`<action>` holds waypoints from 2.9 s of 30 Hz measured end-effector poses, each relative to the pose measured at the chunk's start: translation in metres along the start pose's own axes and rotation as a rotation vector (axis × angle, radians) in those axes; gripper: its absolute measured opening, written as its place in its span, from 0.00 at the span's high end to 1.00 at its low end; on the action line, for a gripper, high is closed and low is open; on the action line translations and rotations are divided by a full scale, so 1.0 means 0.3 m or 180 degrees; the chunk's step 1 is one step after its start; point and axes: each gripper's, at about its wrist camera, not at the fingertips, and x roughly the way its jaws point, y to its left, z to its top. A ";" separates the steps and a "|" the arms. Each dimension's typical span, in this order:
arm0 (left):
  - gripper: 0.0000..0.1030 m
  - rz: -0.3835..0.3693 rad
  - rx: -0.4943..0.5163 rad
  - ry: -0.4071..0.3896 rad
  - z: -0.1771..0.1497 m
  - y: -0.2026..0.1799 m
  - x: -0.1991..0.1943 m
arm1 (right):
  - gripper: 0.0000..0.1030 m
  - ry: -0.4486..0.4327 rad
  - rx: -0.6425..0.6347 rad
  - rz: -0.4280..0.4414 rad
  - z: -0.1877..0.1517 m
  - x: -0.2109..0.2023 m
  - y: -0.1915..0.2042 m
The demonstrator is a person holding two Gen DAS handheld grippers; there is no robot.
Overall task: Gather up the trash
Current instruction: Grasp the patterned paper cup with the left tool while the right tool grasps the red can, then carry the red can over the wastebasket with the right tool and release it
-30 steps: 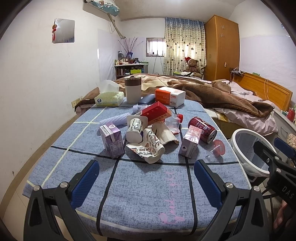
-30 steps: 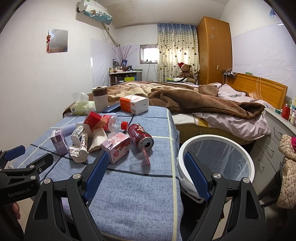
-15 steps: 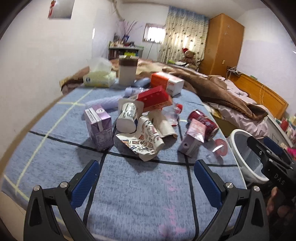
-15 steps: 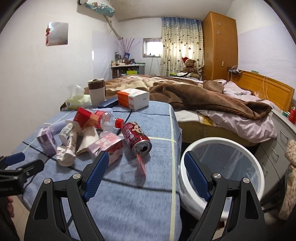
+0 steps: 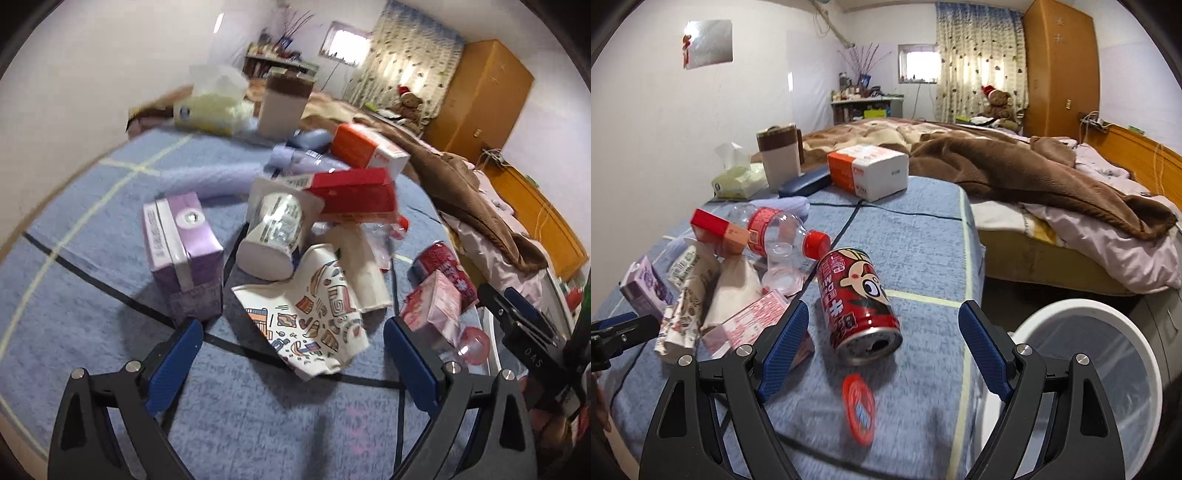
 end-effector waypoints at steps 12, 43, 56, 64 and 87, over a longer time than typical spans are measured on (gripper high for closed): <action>0.14 0.0045 -0.0009 0.0272 0.007 -0.015 0.102 | 0.25 0.0388 -0.0116 0.0289 0.046 0.121 -0.003; 0.42 0.0144 0.0036 0.0225 0.057 0.030 0.110 | 0.45 0.0580 -0.0097 0.0383 0.044 0.155 0.014; 0.42 0.0063 0.0177 -0.0019 0.011 0.017 -0.025 | 0.47 0.0382 0.0109 0.0450 0.033 0.077 -0.001; 0.42 0.0019 0.0255 -0.0184 0.005 -0.009 -0.103 | 0.47 0.0167 0.0173 0.0500 0.039 0.015 0.007; 0.42 -0.0775 0.1243 -0.0369 0.014 -0.472 -0.175 | 0.47 -0.0316 0.0666 -0.0096 0.010 -0.277 -0.261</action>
